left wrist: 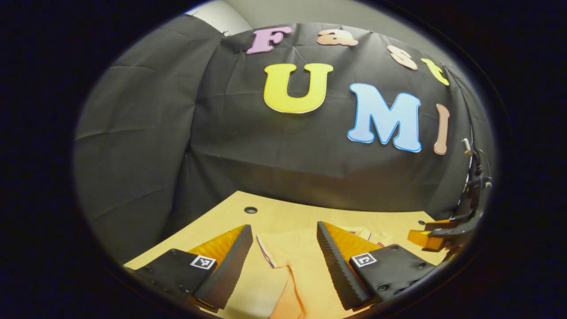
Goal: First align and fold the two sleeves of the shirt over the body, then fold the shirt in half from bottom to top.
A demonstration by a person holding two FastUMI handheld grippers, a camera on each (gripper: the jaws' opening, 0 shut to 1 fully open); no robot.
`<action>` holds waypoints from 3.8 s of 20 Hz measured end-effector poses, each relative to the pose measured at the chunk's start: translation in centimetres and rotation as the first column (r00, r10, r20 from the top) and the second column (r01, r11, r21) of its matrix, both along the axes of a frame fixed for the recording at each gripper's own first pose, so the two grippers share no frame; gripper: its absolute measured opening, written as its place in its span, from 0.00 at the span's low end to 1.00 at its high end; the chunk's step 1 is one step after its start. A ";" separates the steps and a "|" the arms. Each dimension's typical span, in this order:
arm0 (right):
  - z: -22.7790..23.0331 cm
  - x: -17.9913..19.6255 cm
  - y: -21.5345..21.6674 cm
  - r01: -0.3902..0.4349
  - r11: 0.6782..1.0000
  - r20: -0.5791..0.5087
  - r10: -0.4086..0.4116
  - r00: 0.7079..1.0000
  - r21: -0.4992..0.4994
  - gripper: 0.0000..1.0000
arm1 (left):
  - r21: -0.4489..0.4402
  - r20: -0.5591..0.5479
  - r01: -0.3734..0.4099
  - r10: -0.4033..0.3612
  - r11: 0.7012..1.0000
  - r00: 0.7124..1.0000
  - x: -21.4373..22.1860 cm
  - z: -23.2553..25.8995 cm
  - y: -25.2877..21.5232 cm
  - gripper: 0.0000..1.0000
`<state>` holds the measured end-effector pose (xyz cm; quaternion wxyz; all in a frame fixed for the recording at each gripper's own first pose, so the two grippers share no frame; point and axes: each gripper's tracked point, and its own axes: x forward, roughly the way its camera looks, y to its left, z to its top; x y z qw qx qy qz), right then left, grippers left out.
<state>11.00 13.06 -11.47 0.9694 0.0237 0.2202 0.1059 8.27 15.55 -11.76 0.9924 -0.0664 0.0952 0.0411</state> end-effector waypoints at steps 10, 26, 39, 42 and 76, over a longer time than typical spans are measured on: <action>4.7 -7.2 1.4 0.092 0.996 0.089 -0.093 0.992 0.007 0.86 | -0.032 -0.109 0.045 -0.049 0.998 0.993 8.0 -7.0 2.8 0.94; 5.4 -12.2 1.3 0.120 0.992 0.054 -0.122 0.991 0.046 0.86 | -0.073 -0.356 -0.098 0.066 0.992 0.932 16.4 -21.9 5.6 0.94; 4.2 -13.1 -0.1 0.148 0.987 -0.004 -0.148 0.989 0.069 0.86 | 0.088 -0.429 -0.033 0.068 0.996 0.901 18.8 -24.7 5.3 0.94; 4.2 -12.9 -0.1 0.152 0.984 -0.008 -0.152 0.988 0.089 0.86 | 0.089 -0.429 -0.032 0.067 0.996 0.901 18.8 -24.6 5.3 0.81; 1.5 -13.8 -3.3 0.244 0.968 -0.029 -0.243 0.970 0.055 0.86 | 0.056 -0.361 0.231 -0.196 0.971 0.912 18.0 -19.1 -9.2 0.07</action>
